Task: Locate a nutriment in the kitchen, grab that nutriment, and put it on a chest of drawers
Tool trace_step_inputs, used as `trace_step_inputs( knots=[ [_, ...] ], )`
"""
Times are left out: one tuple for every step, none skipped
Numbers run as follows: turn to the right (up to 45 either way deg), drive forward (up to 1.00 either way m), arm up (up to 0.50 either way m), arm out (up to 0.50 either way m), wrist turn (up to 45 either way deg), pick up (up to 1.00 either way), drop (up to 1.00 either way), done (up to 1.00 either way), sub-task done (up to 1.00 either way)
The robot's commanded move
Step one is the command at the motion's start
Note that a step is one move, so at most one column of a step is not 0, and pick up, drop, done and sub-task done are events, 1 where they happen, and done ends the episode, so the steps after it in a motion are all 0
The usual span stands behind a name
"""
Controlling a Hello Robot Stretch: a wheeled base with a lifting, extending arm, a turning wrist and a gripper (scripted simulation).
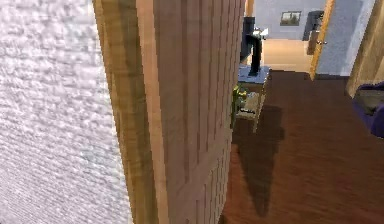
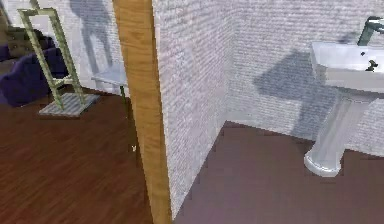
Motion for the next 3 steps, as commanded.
trace_step_inputs(
  knots=[
    [45.0,0.00,0.00,0.00,0.0,0.00,0.00,0.00,0.00],
    [21.0,0.00,0.00,0.00,0.0,0.00,0.00,0.00,0.00],
    [0.0,0.20,0.00,0.00,0.0,0.00,0.00,0.00,0.00]
  ],
)
